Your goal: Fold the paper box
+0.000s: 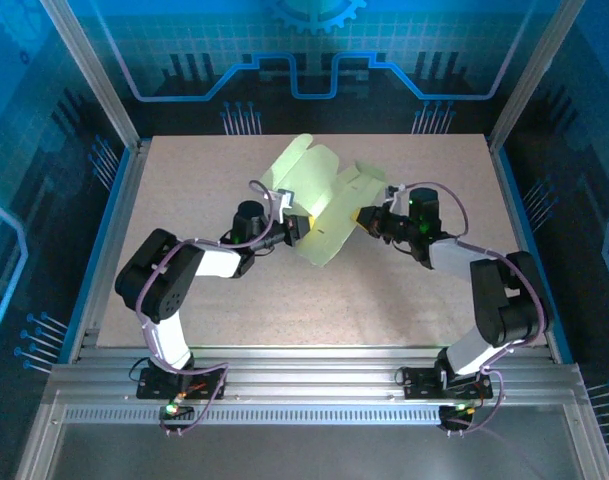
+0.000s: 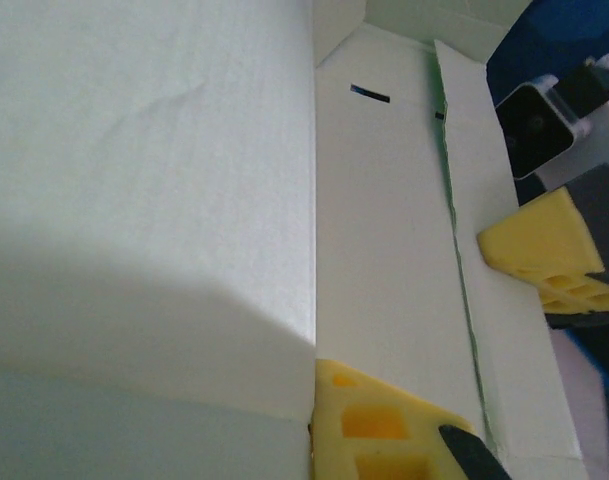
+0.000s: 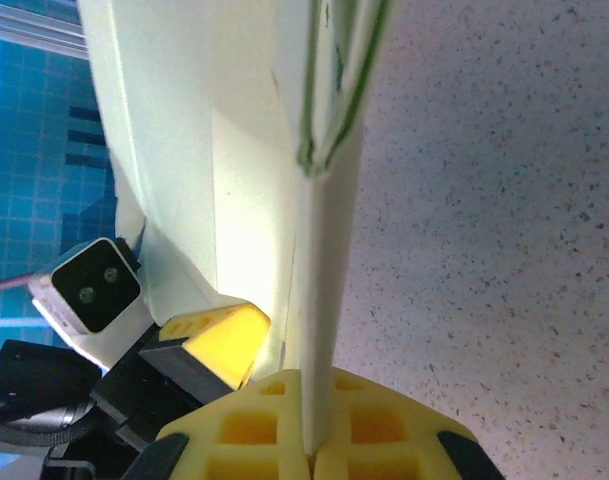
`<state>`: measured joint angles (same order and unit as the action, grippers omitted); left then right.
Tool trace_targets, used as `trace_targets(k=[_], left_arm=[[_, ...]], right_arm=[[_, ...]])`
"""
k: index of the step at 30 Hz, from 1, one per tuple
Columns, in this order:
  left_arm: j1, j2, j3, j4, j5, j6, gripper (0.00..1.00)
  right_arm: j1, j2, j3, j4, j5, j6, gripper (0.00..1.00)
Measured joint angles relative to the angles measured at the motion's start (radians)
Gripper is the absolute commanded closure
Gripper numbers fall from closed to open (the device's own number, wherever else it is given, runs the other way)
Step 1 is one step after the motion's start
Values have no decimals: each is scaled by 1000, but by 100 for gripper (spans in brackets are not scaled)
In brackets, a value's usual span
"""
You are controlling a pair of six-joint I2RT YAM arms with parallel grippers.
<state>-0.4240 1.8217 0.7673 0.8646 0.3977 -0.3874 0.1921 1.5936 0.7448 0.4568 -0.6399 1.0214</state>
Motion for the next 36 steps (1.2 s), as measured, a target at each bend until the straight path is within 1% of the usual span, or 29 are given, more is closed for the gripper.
trace_targets(k=[4, 8, 13, 17, 22, 26, 27, 28, 31, 33, 36], left_arm=[[-30, -13, 0, -81, -85, 133, 94], [-70, -23, 0, -163, -202, 290, 94], [-118, -23, -2, -238, -322, 436, 96], [-175, -22, -2, -293, -449, 552, 97], [-227, -22, -2, -332, -552, 652, 97], [-234, -22, 2, -341, -567, 675, 97], [-234, -22, 3, -344, -567, 676, 97], [-234, -22, 4, -345, -567, 675, 97], [-225, -23, 4, -344, -556, 646, 97], [-202, -30, 4, -344, -515, 595, 97], [-171, -37, 4, -344, -473, 554, 97]], right_arm=[[12, 36, 32, -54, 12, 6, 100], [27, 86, 85, -145, 31, 16, 100], [45, 149, 163, -293, 54, 30, 100], [69, 177, 221, -407, 87, 29, 100], [83, 188, 248, -494, 117, 25, 100], [85, 190, 250, -516, 127, 25, 100], [85, 190, 250, -517, 129, 25, 97], [85, 190, 250, -517, 129, 25, 93], [85, 189, 248, -515, 138, 16, 70], [83, 187, 227, -505, 159, 1, 54], [80, 163, 186, -497, 203, -42, 43]])
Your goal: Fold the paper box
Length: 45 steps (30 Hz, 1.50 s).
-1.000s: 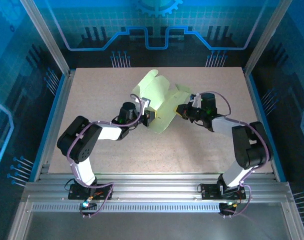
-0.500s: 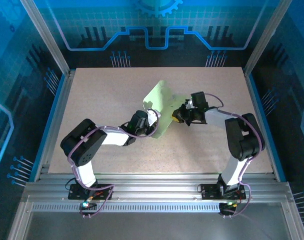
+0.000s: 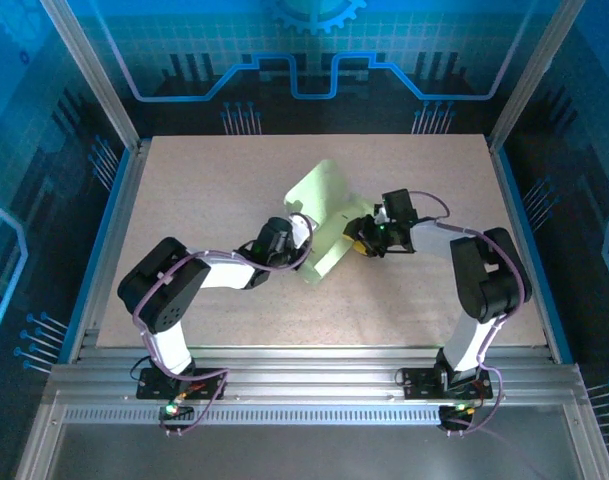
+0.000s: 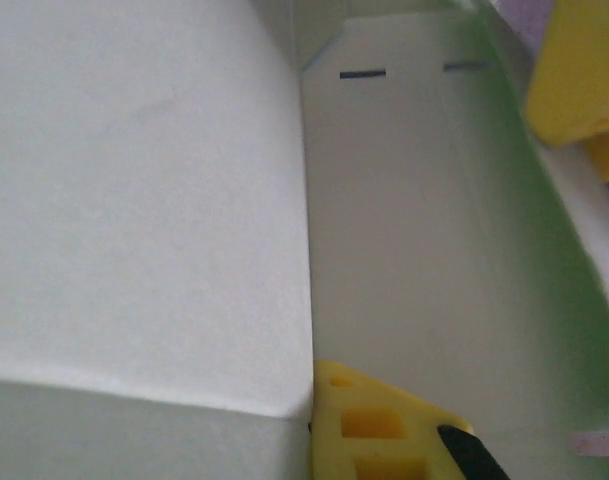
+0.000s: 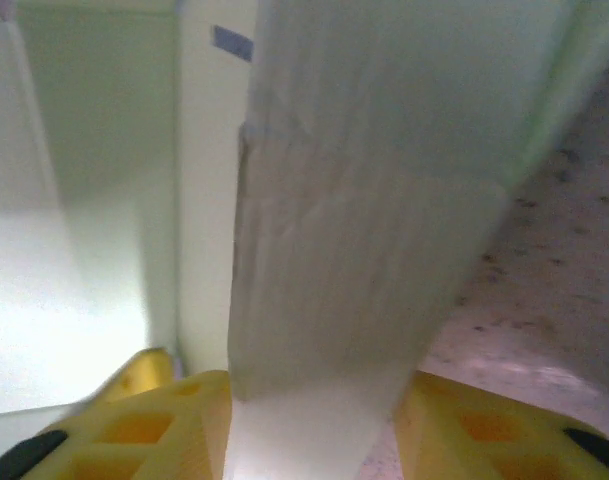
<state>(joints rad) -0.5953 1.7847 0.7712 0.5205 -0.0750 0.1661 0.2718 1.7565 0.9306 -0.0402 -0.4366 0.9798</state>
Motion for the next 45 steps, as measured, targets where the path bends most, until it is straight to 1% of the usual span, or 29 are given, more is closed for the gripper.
trace_targets(k=[4, 6, 9, 11, 14, 18, 20, 21, 22, 23, 24, 26, 31, 34, 38, 45], left_arm=[[12, 0, -3, -2, 40, -31, 97], [14, 0, -4, -2, 52, -40, 97], [17, 2, -9, 0, 58, -42, 96], [20, 11, -11, 1, 59, -45, 97], [26, 32, -16, 4, 65, -50, 97], [39, 43, -31, 32, 76, -64, 97], [46, 43, -37, 39, 83, -69, 97], [49, 43, -39, 43, 88, -72, 97], [50, 43, -39, 43, 92, -76, 97], [50, 43, -39, 43, 95, -80, 96], [50, 43, -39, 43, 98, -82, 97], [50, 43, -39, 43, 100, -83, 97], [50, 49, -39, 48, 103, -82, 97], [50, 49, -39, 50, 108, -82, 97], [50, 49, -39, 50, 109, -82, 97], [50, 49, -39, 50, 111, -79, 96]], right_arm=[[-11, -92, -37, -26, 68, -106, 34], [-19, -144, -37, -47, 110, -172, 32], [-34, -200, -37, -85, 159, -268, 33], [-42, -214, -31, -112, 184, -347, 35], [-39, -211, 9, -171, 217, -510, 38], [-3, -149, 153, -245, 268, -750, 43], [15, -107, 222, -261, 284, -836, 53], [23, -84, 260, -277, 299, -859, 55], [25, -64, 290, -292, 312, -871, 52], [25, -45, 319, -312, 329, -867, 45], [23, -30, 343, -332, 346, -853, 41], [23, -17, 362, -372, 361, -812, 41], [73, 35, 416, -506, 442, -719, 48], [106, 82, 449, -560, 483, -682, 50], [106, 138, 498, -630, 516, -644, 51], [97, 212, 587, -705, 534, -595, 60]])
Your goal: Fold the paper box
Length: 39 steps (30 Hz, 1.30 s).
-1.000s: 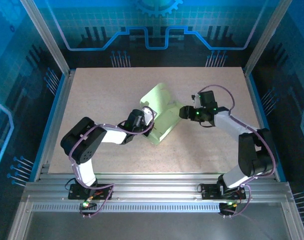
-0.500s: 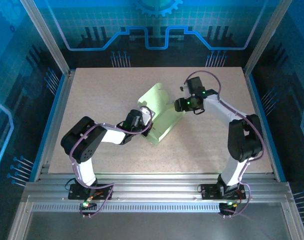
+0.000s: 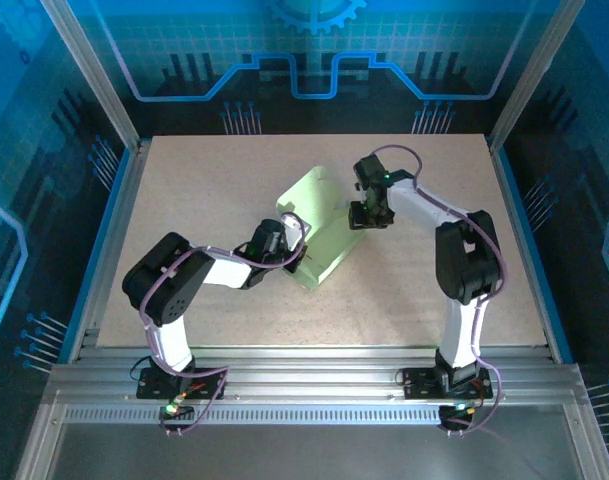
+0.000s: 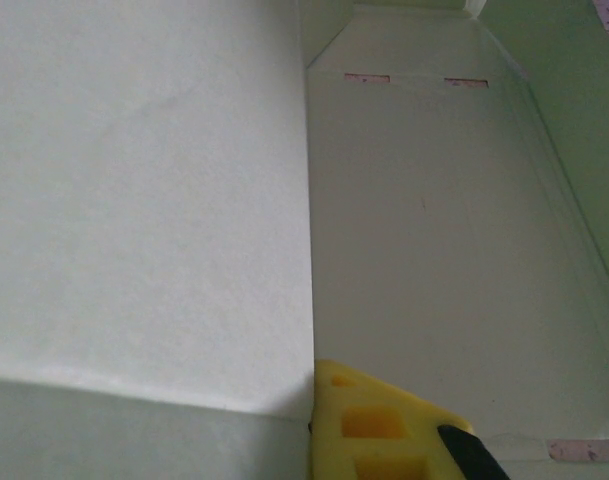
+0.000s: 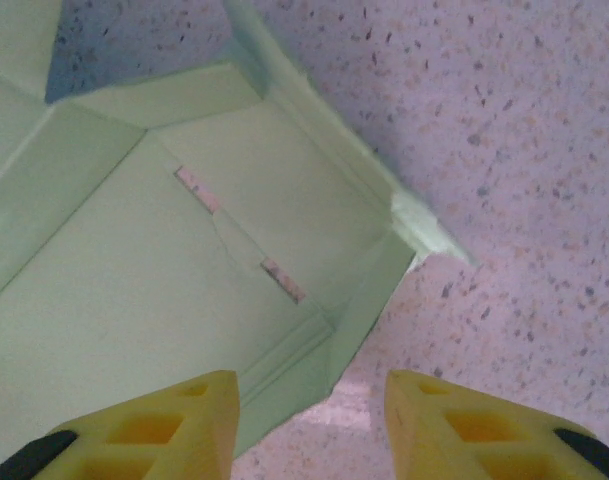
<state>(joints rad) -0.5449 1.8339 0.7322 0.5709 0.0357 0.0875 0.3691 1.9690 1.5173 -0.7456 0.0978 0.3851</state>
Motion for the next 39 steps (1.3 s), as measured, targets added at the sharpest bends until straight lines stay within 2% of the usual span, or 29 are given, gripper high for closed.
trace_targets(k=[7, 12, 16, 23, 28, 32, 33, 35, 36, 38, 39], left_arm=[[0, 0, 0, 0, 0, 13, 96], [0, 0, 0, 0, 0, 19, 96], [0, 0, 0, 0, 0, 23, 96], [0, 1, 0, 1, 0, 26, 96], [0, 4, 0, 2, 5, 27, 96], [1, 7, 0, 3, 11, 26, 96], [2, 8, 0, 3, 11, 26, 96], [3, 9, 1, 3, 15, 27, 96], [3, 10, 2, 3, 15, 27, 96], [3, 11, 8, 2, 18, 27, 96], [3, 12, 8, 2, 19, 27, 96]], right_arm=[[-13, 82, 55, -37, 4, 23, 69], [-14, 95, 63, -53, 8, 15, 86], [-14, 95, 64, -49, 11, -21, 87], [7, 84, 3, 11, 11, -223, 89], [12, 43, -63, 53, 4, -410, 86], [7, 31, -97, 80, -13, -550, 92], [4, 28, -103, 85, -20, -578, 92], [1, 21, -109, 90, -36, -636, 79], [1, 21, -109, 91, -41, -654, 77], [3, 21, -106, 90, -50, -657, 68], [3, 21, -98, 81, -53, -649, 68]])
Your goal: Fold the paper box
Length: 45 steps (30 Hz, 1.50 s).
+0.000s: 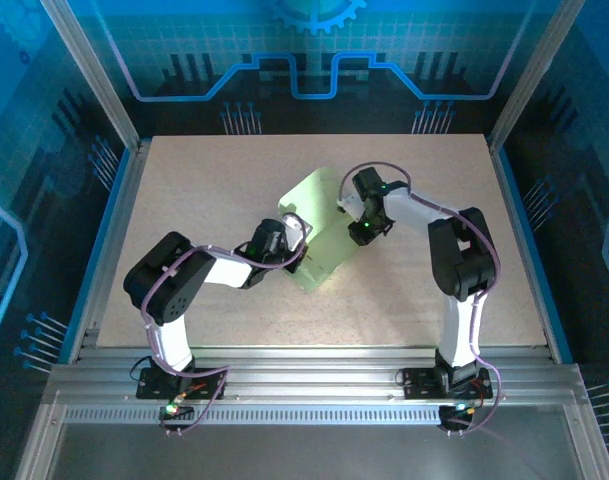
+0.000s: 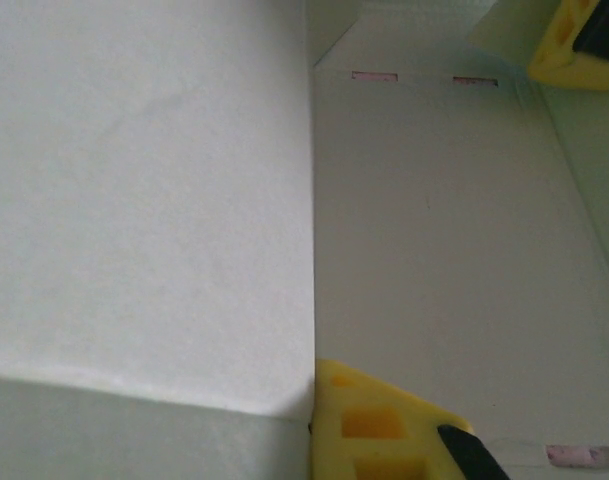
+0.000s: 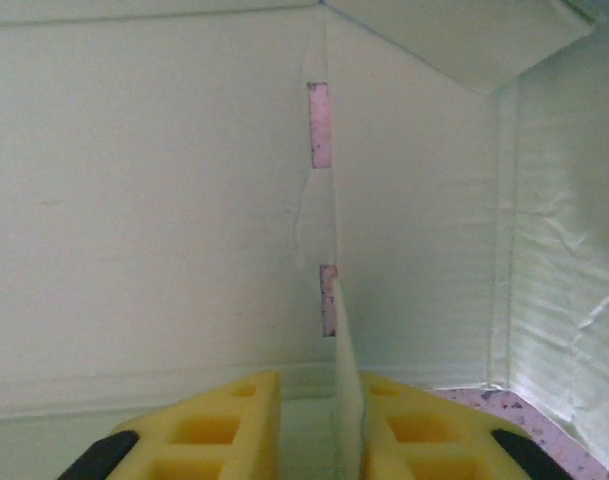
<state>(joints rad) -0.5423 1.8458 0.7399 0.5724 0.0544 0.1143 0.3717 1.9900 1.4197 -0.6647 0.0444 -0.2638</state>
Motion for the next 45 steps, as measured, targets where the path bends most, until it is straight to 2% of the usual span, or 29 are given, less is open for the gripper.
trace_targets(k=[7, 14, 20, 23, 28, 33, 42, 45], left_arm=[[0, 1, 6, -7, 4, 0, 96], [0, 1, 6, -8, 4, 18, 96], [0, 1, 6, -10, 4, 19, 96], [0, 2, 11, -16, 5, 19, 97], [0, 2, 16, -21, 7, 19, 97], [0, 5, 19, -22, 7, 19, 97], [0, 5, 21, -23, 15, 19, 96], [0, 5, 21, -23, 15, 19, 97]], right_arm=[[-24, 21, 150, -42, -11, 158, 71], [-24, 76, 212, -97, 20, 201, 72], [-24, 41, 156, -103, 49, 246, 57], [-24, -32, 70, -79, 53, 291, 55], [-29, -126, -35, -40, 51, 379, 58], [-43, -144, -93, -6, 49, 443, 59], [-72, -124, -84, 8, -1, 475, 76], [-72, -84, -41, 7, -5, 477, 78]])
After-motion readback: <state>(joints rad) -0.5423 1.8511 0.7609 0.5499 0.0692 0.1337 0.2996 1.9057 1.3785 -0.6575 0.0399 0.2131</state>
